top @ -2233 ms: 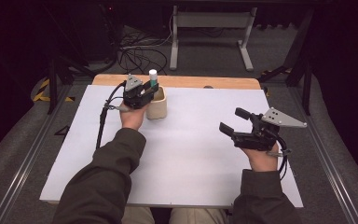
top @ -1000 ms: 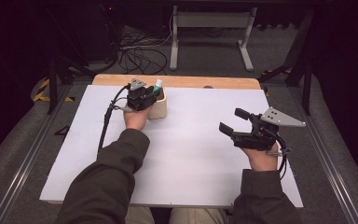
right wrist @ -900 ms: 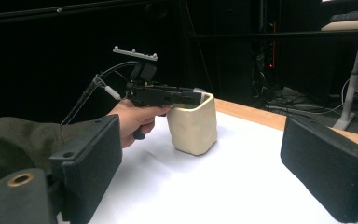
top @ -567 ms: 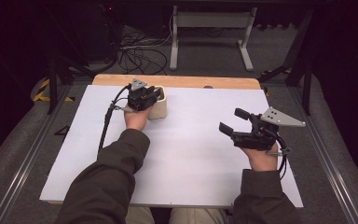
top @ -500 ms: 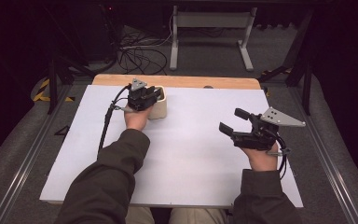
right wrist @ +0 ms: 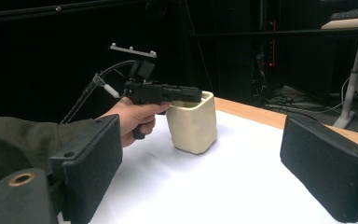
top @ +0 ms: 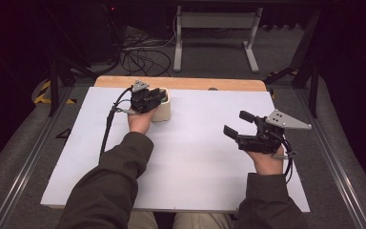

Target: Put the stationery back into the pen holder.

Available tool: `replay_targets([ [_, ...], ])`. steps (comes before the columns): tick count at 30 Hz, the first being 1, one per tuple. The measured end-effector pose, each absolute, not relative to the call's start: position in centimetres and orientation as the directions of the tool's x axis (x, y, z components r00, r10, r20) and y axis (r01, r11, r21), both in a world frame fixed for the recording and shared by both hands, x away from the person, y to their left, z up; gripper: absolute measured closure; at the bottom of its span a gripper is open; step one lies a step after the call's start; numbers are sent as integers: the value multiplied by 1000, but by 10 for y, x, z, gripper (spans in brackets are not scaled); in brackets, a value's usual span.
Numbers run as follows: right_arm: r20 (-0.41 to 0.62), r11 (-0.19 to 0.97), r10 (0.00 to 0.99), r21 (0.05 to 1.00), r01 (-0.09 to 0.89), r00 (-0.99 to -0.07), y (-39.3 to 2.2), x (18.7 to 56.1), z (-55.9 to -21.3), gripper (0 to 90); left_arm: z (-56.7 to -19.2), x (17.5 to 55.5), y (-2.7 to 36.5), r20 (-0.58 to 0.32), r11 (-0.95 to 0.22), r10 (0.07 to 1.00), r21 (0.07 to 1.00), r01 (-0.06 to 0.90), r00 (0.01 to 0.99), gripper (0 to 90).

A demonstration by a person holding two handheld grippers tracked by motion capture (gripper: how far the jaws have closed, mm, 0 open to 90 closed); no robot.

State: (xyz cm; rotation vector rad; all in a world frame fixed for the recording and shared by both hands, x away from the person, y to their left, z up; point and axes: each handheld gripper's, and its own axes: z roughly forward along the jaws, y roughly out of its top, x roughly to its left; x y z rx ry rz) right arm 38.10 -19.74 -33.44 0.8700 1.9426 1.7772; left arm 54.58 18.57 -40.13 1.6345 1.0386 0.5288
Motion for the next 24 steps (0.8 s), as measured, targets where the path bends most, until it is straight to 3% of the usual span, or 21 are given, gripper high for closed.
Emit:
replay_targets([
  [10, 135, 21, 658, 980, 197, -741, -196, 381, -335, 138, -395, 541, 189, -164, -44, 831, 933, 357, 531, 622],
  [24, 129, 34, 660, 979, 201, -740, -193, 382, -336, 138, -381, 525, 186, -153, -61, 798, 942, 330, 584, 488],
])
